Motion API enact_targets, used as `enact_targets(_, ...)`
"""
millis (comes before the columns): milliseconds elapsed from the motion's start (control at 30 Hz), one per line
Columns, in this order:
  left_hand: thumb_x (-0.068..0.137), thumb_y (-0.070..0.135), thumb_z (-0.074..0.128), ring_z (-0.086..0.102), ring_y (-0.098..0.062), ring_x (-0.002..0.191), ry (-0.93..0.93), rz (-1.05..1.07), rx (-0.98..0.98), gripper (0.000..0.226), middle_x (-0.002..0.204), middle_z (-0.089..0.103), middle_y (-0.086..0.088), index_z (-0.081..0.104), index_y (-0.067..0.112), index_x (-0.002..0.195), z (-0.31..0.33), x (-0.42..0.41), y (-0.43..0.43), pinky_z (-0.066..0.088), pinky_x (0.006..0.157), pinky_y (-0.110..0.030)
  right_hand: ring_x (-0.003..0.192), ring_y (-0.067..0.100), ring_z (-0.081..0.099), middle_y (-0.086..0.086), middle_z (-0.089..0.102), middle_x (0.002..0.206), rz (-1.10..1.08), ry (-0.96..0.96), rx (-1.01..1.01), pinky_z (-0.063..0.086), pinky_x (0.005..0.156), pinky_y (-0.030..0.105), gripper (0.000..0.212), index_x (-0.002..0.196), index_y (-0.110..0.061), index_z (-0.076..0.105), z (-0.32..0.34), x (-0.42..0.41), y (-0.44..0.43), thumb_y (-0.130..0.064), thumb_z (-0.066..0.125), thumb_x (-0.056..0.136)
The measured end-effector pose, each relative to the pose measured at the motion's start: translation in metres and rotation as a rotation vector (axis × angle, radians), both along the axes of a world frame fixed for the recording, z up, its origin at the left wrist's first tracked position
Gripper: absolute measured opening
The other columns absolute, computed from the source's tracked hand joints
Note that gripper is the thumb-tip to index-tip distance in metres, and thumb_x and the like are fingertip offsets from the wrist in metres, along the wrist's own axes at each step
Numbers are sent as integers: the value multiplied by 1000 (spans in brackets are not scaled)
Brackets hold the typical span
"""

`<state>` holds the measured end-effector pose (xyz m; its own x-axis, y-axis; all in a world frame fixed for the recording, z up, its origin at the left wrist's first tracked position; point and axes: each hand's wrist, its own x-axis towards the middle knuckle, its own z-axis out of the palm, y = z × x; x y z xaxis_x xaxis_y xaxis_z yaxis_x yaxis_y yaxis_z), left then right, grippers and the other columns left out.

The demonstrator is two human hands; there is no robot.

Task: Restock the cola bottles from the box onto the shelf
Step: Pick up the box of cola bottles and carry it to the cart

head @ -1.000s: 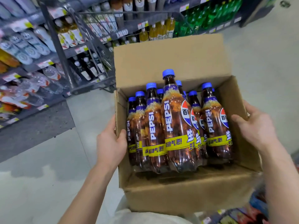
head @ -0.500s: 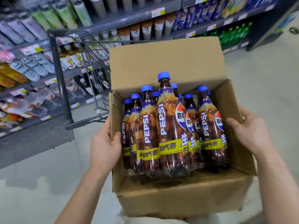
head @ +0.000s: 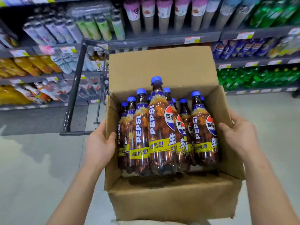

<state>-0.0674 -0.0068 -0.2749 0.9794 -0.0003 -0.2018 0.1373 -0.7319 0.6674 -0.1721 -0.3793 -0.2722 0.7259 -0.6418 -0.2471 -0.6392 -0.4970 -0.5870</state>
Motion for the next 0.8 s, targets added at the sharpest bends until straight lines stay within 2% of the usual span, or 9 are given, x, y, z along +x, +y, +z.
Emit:
enact_targets(100,97,12,66,69,-19,82,-9,44,14,48,94,74,5,58,26,142,-3,11,-19,48,73,-26,106,31,67,7,75,112,32,22,-21,49,86,34,48,138,-35,59,-2,27,-26,-21,66,93)
enact_targets(167,98,11,65,67,-12,73,-4,61,12,47,82,71,8,59,26,141,-3,19,-32,44,62,-21,106,32,67,8,75,113,53,38,-27,49,86,34,49,139,-34,58,-4,43,-40,-22,66,93)
enact_targets(233,99,11,65,67,-8,69,6,72,-13,49,79,69,16,56,28,144,0,29,-44,42,57,-15,107,34,66,12,74,115,65,50,-27,50,88,37,50,141,-33,57,-5,58,-52,-22,66,94)
enact_targets(400,100,13,63,69,-7,71,22,65,-6,47,81,68,19,56,27,145,-8,71,-65,47,57,-16,111,37,64,15,71,121,72,81,-38,49,89,38,53,145,-29,53,-12,100,-73,-22,66,95)
enact_targets(500,101,11,61,65,4,62,46,68,-43,47,87,72,10,54,25,146,-16,98,-80,44,48,-7,112,37,64,16,71,121,42,90,-26,49,88,36,54,147,-30,51,-17,128,-83,-22,66,95)
enact_targets(567,102,10,60,64,0,60,62,72,-59,49,88,71,9,52,29,147,-21,116,-89,45,49,-6,112,35,64,14,71,123,19,96,-14,49,90,36,55,146,-34,51,-22,146,-89,-21,66,95)
enact_targets(633,102,11,60,62,-11,54,77,66,-68,49,79,71,9,52,33,146,-27,137,-95,45,46,-10,111,33,65,12,72,122,7,110,-8,49,91,35,54,144,-37,53,-27,161,-95,-21,66,95)
enact_targets(700,101,13,61,66,-20,55,86,44,-45,50,72,71,10,52,37,144,-34,160,-101,47,44,-14,108,31,67,9,73,118,-15,102,9,51,92,36,53,143,-38,54,-35,174,-102,-21,67,94)
enact_targets(800,100,12,62,70,-10,62,107,32,-26,49,71,68,19,53,39,140,-46,188,-112,48,48,-10,103,27,69,4,76,112,-16,82,20,49,84,29,48,137,-36,59,-49,195,-115,-20,68,92)
